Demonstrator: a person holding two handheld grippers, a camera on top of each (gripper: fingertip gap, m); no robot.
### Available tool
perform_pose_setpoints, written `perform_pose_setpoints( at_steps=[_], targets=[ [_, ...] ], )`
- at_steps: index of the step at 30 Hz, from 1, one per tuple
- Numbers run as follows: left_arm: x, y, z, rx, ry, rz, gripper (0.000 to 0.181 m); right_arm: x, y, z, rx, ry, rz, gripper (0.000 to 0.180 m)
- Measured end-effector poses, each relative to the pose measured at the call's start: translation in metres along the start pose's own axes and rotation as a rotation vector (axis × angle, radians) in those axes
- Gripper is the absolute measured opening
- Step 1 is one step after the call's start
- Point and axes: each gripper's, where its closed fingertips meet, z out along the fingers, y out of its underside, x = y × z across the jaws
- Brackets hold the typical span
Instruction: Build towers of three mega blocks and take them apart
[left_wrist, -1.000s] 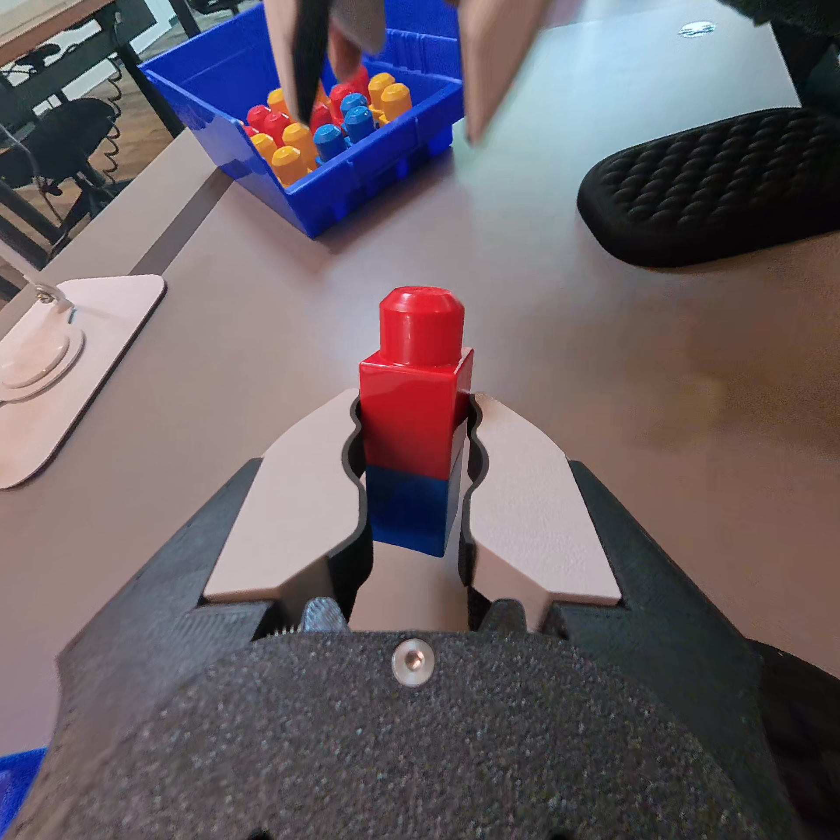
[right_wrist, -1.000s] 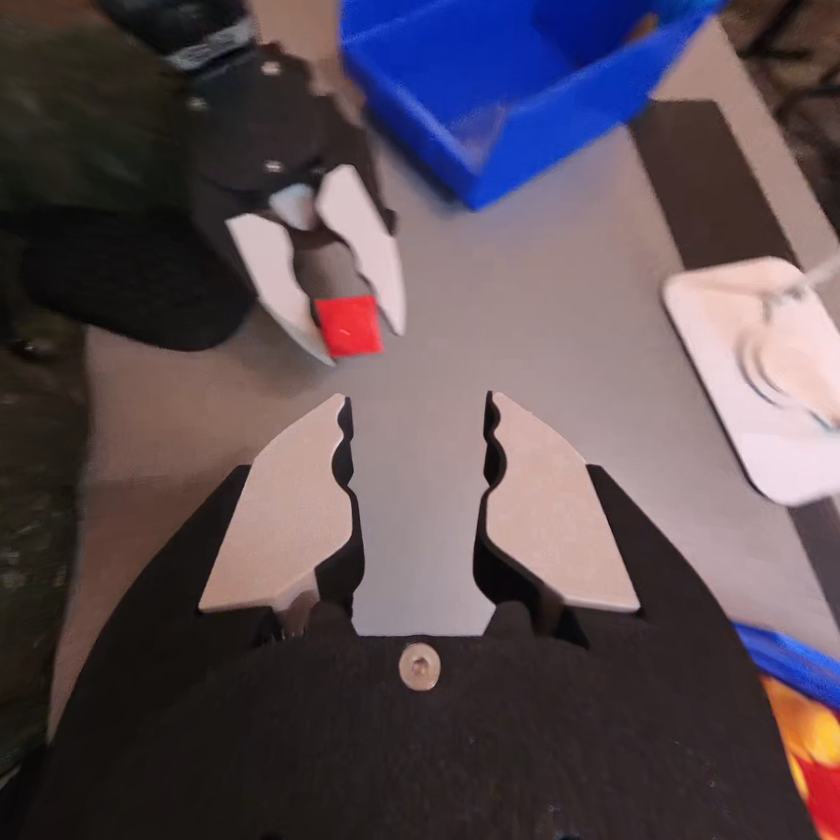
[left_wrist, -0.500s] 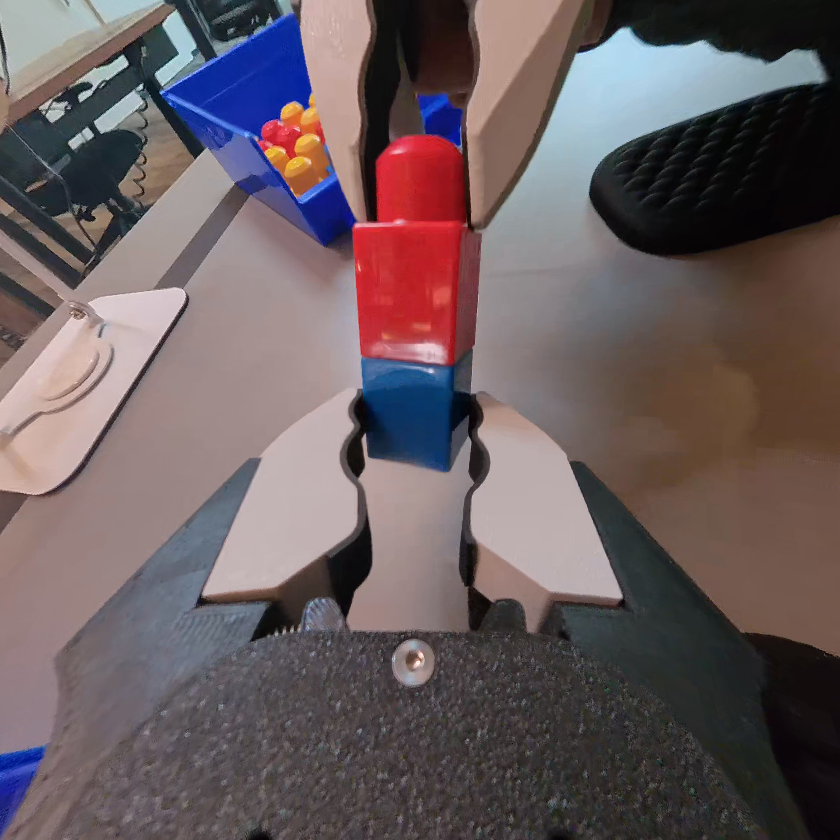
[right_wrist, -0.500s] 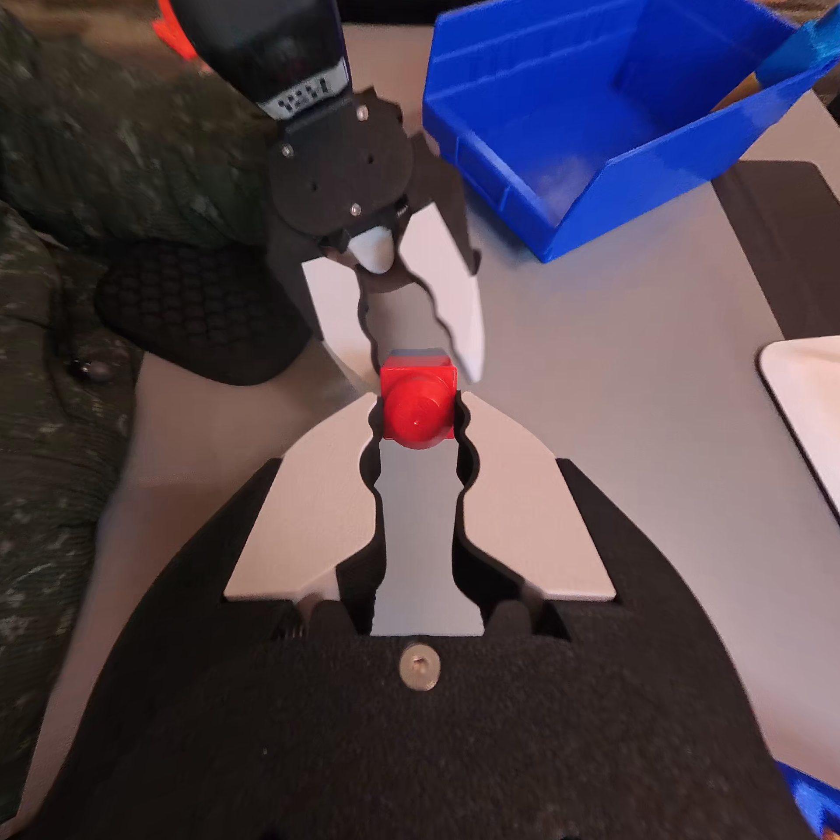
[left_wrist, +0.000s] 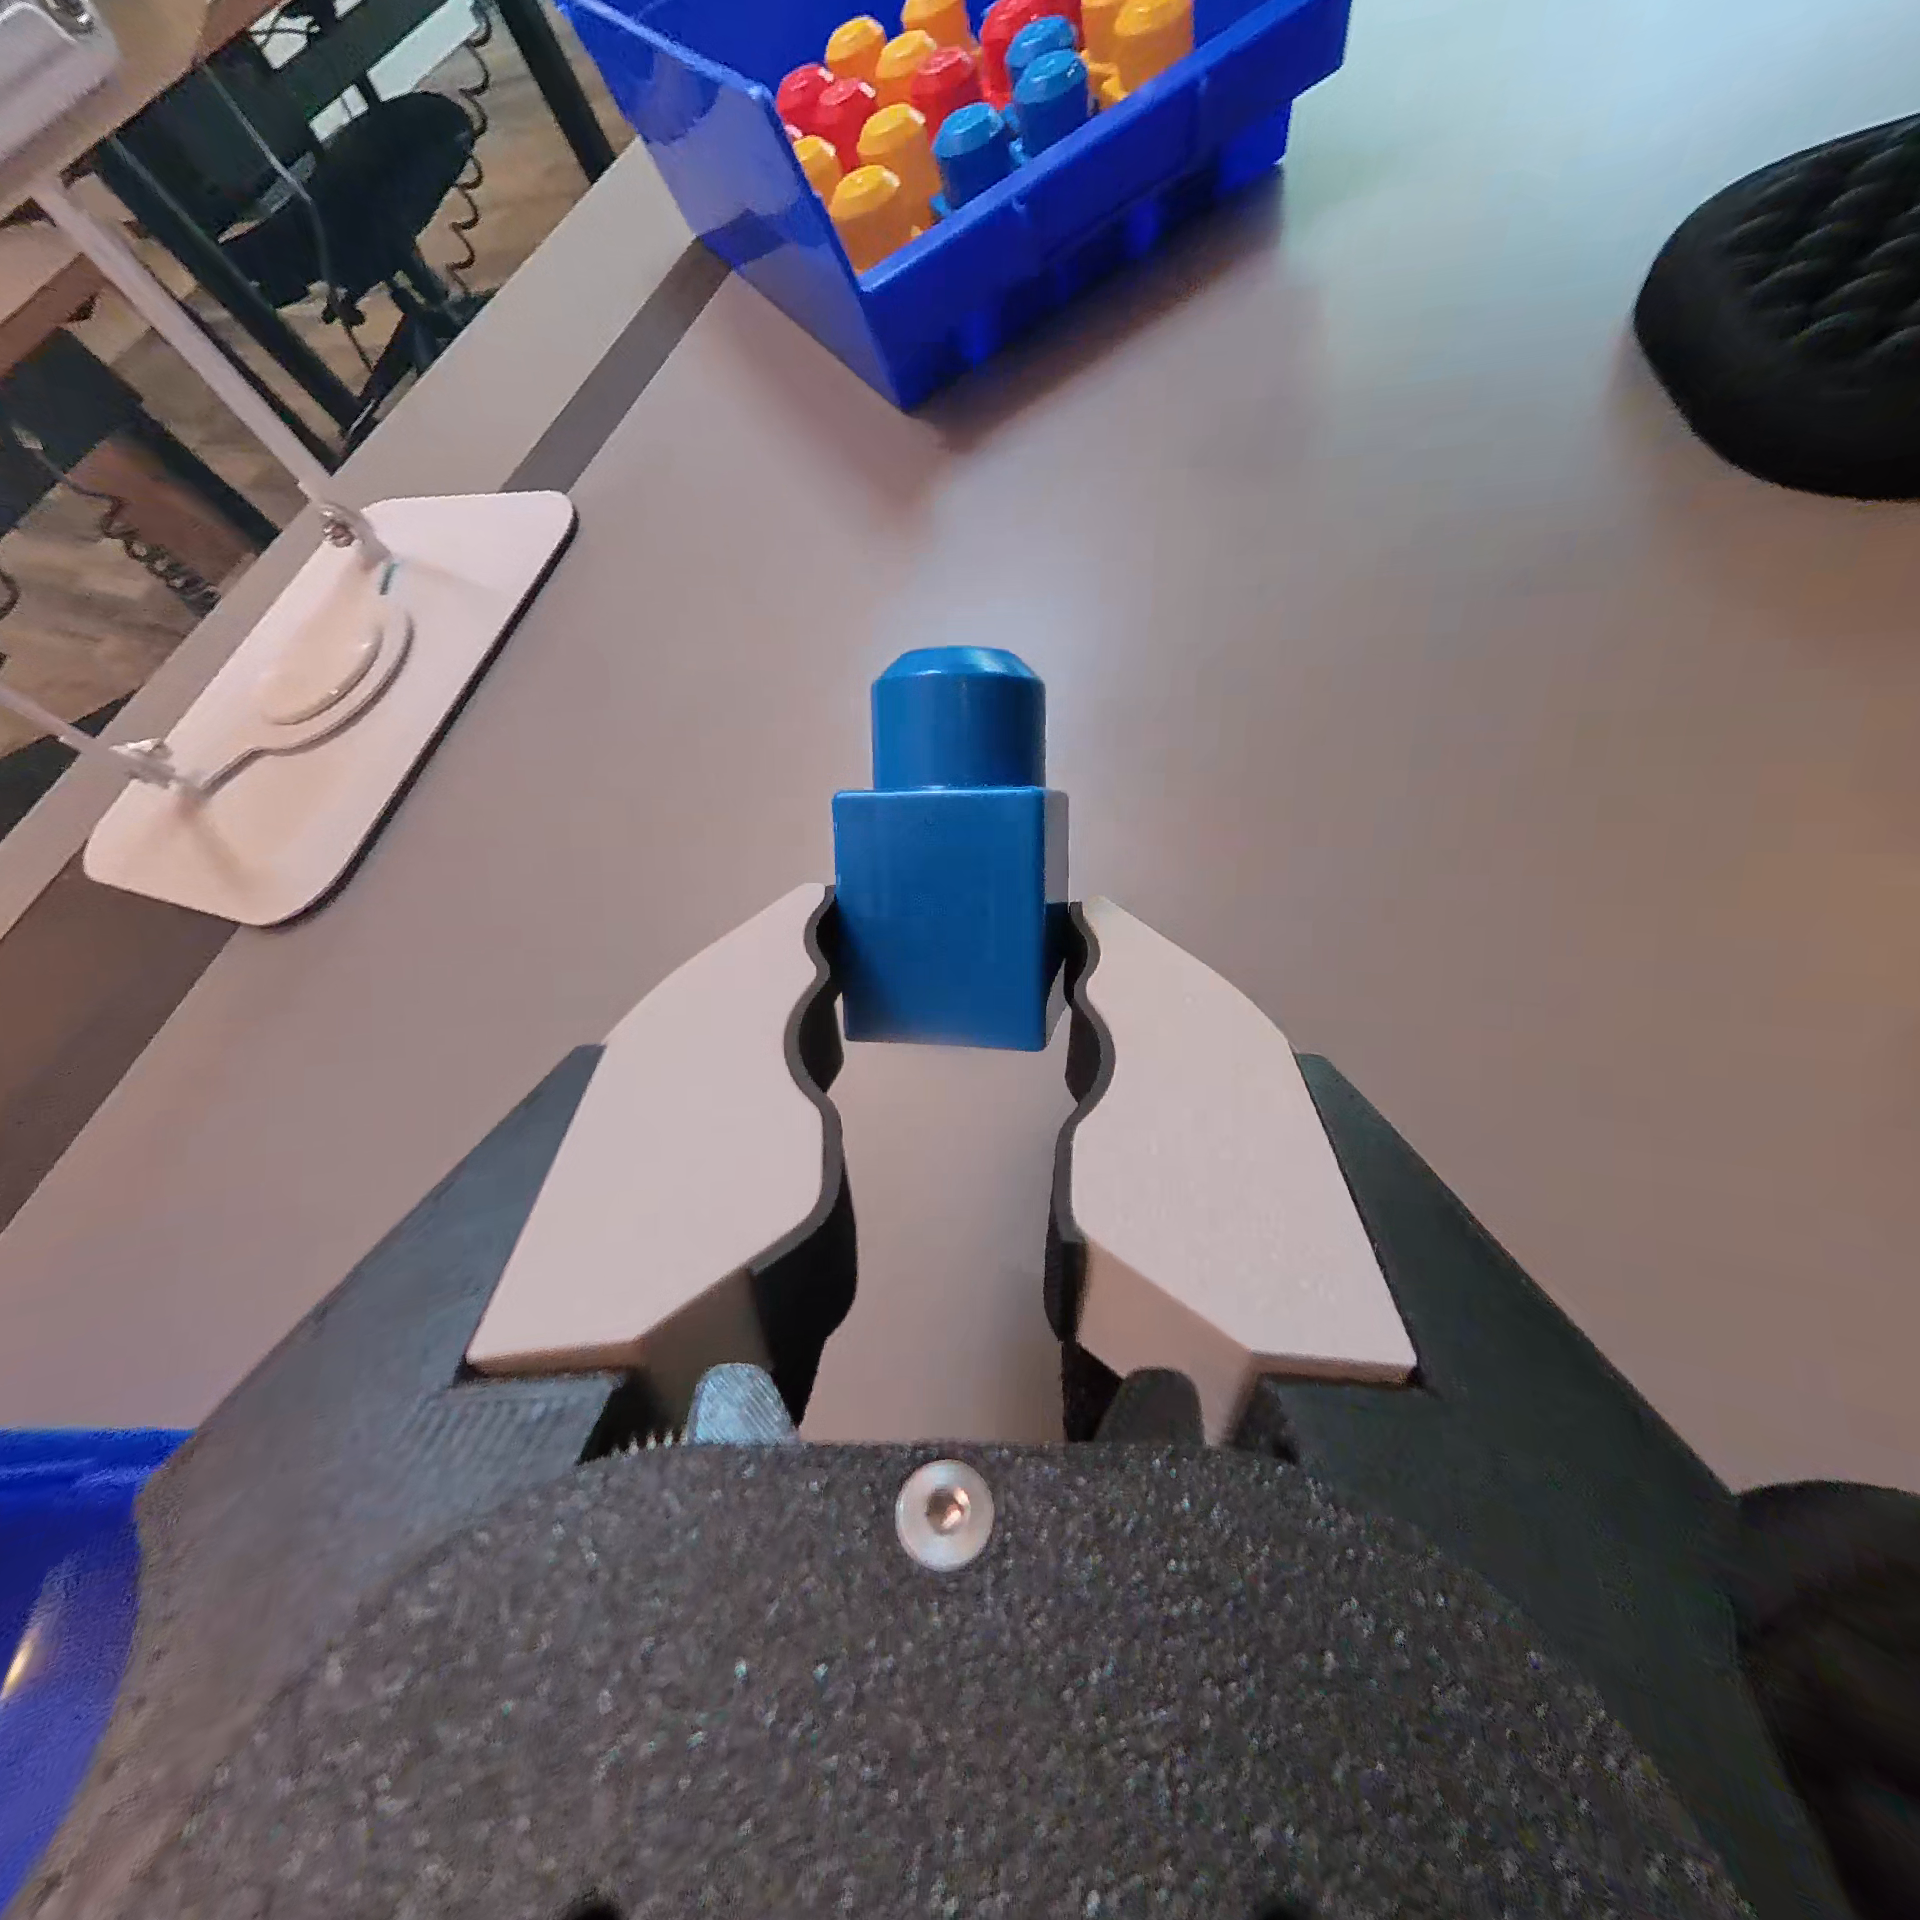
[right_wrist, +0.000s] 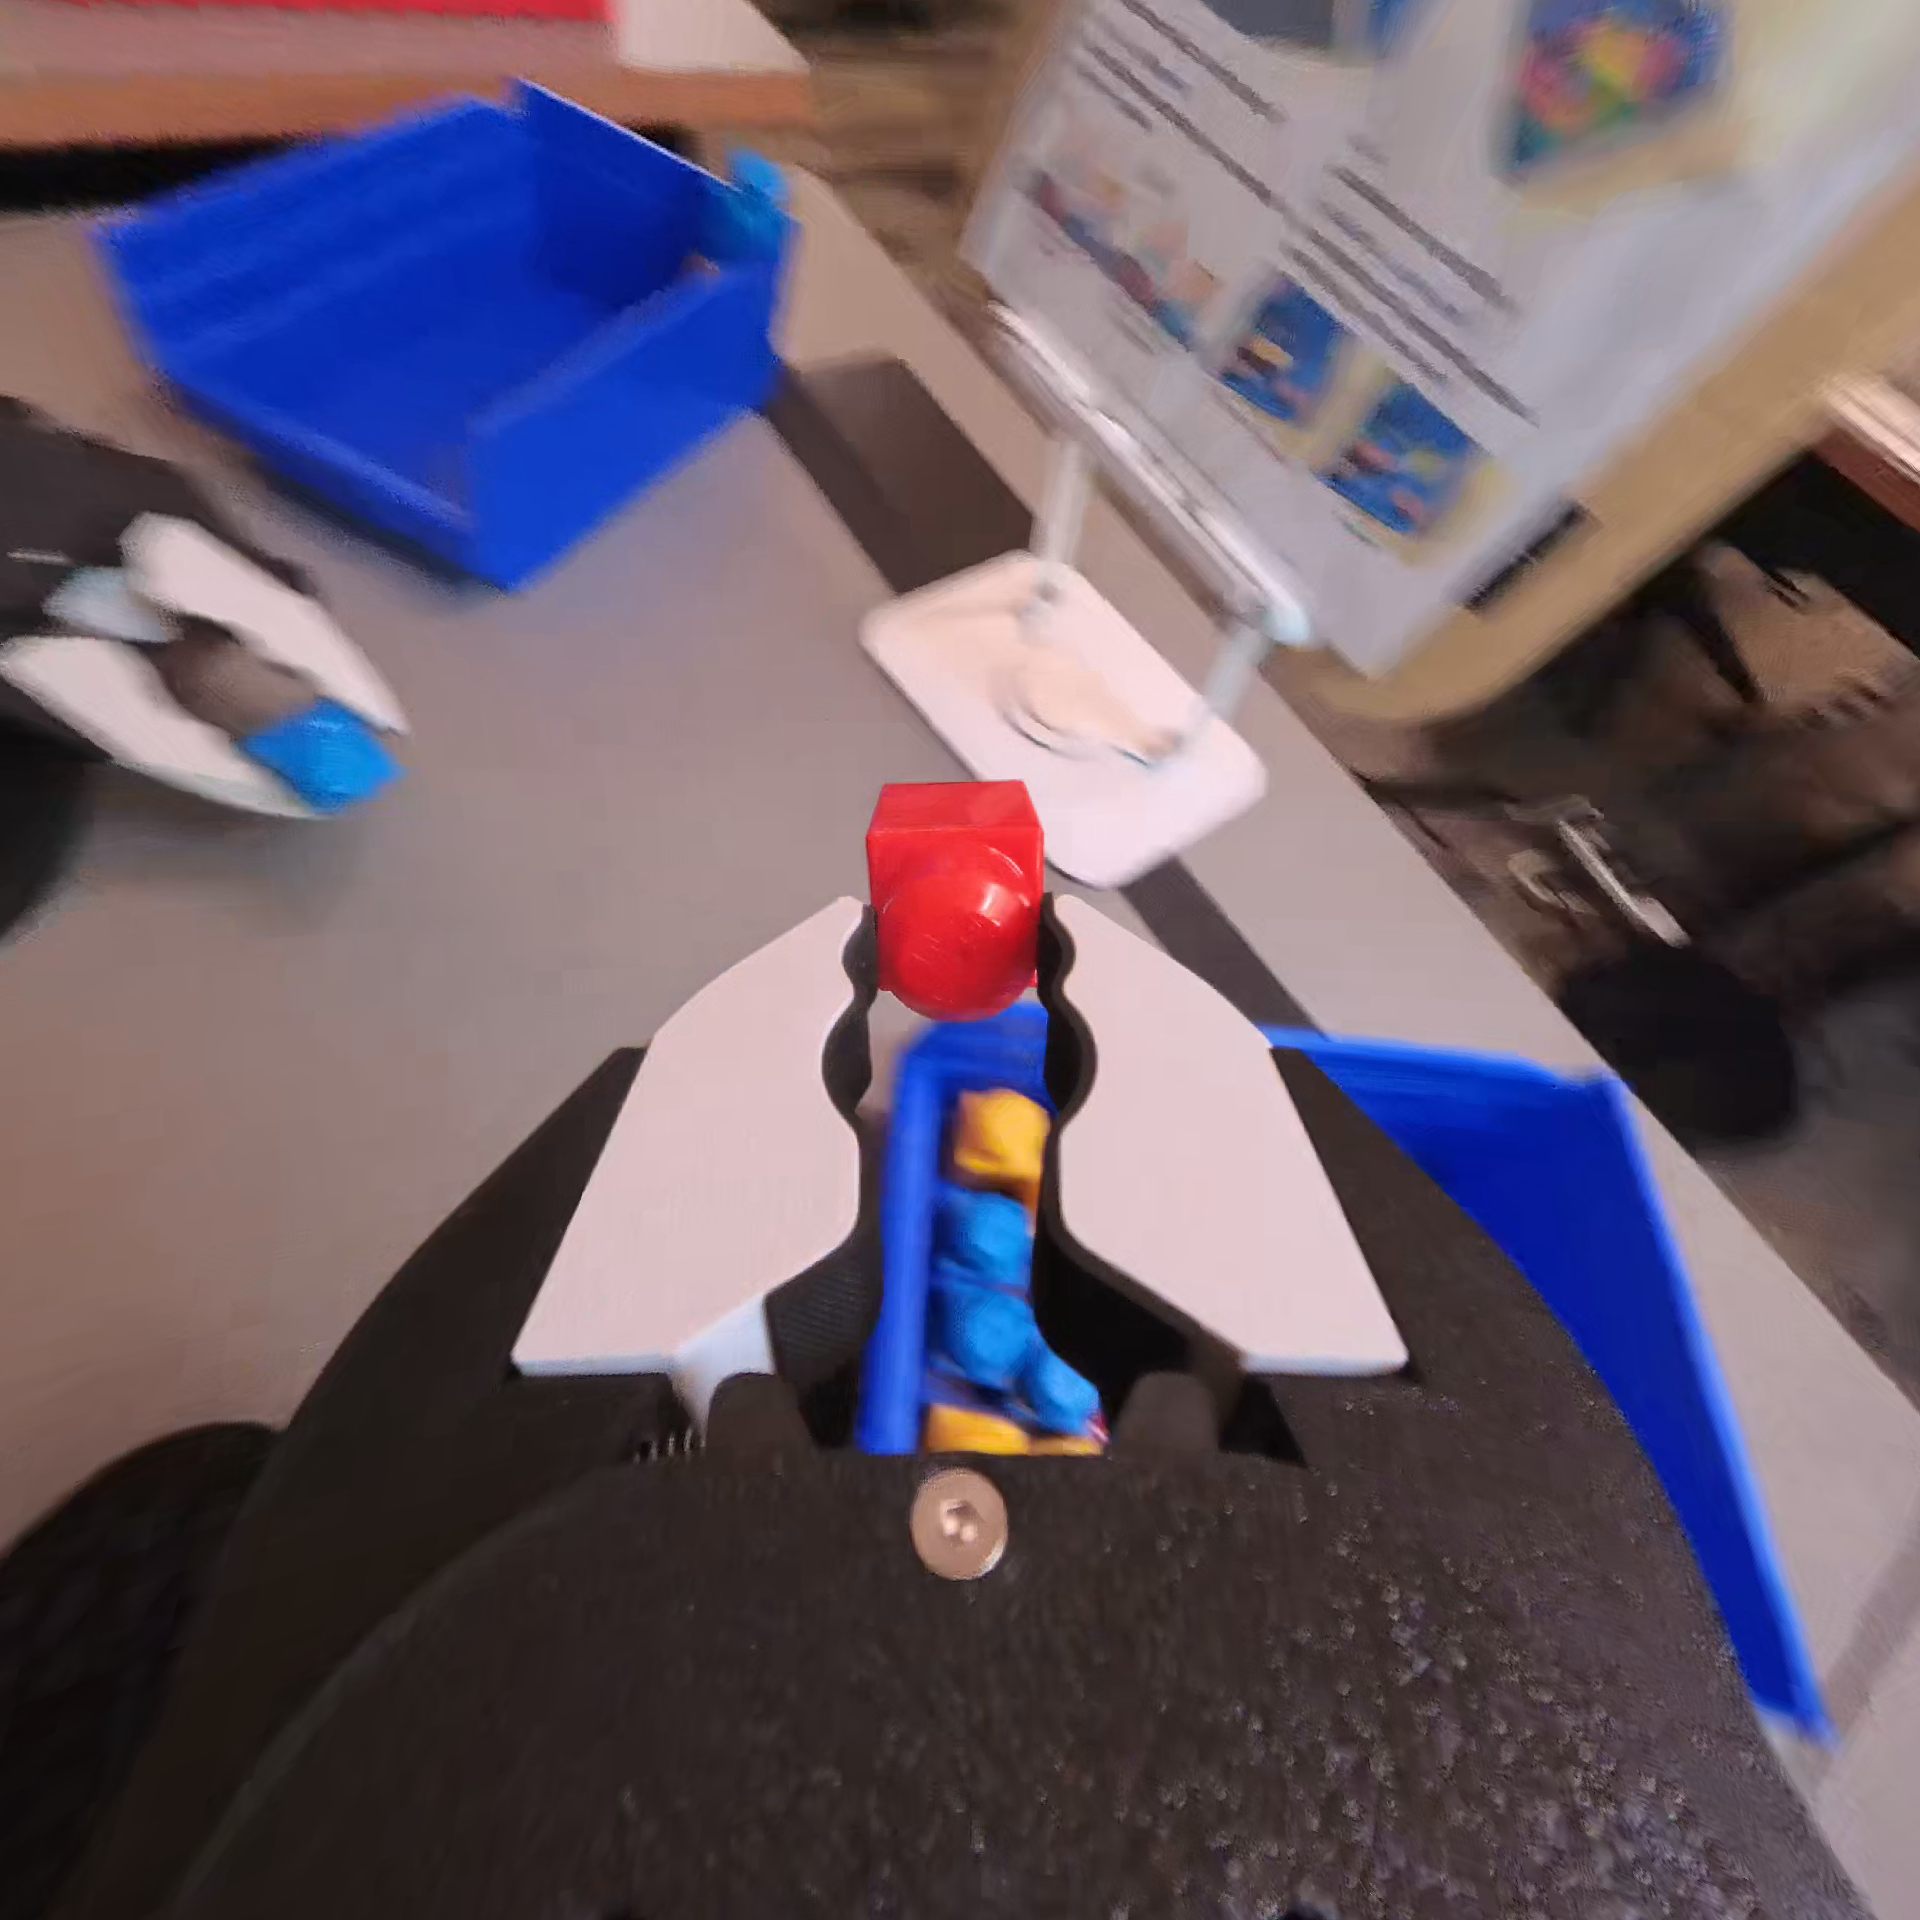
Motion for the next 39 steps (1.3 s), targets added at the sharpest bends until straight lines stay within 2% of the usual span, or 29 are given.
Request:
perform_pose_setpoints(
  at_steps=[4, 7, 11, 16, 22, 31, 36, 39],
  targets=[
    [-0.006, 0.004, 0.002, -0.022, -0.032, -0.025, 0.040, 0.102, 0.052, -0.008, -0.189, 0.247, 0.108, 0.030],
    [-0.010, 0.007, 0.002, -0.029, -0.050, -0.034, 0.040, 0.151, 0.094, -0.008, -0.319, 0.328, 0.200, 0.030],
    [-0.013, 0.010, 0.003, -0.033, -0.057, -0.051, 0.040, 0.188, 0.145, -0.001, -0.485, 0.384, 0.275, 0.030],
    [-0.013, 0.012, 0.004, -0.034, -0.051, -0.058, 0.040, 0.198, 0.181, 0.024, -0.615, 0.366, 0.312, 0.030],
    [-0.010, 0.013, 0.008, -0.038, -0.033, -0.061, 0.040, 0.191, 0.191, 0.071, -0.689, 0.307, 0.272, 0.030],
    [-0.007, 0.014, 0.008, -0.030, -0.015, -0.069, 0.040, 0.162, 0.195, 0.126, -0.749, 0.087, 0.254, 0.030],
    [-0.005, 0.012, 0.008, -0.023, -0.011, -0.068, 0.040, 0.163, 0.186, 0.130, -0.632, 0.069, 0.281, 0.043],
    [-0.005, 0.008, 0.007, -0.006, -0.016, -0.070, 0.040, 0.170, 0.161, 0.120, -0.487, 0.117, 0.278, 0.046]
  ],
)
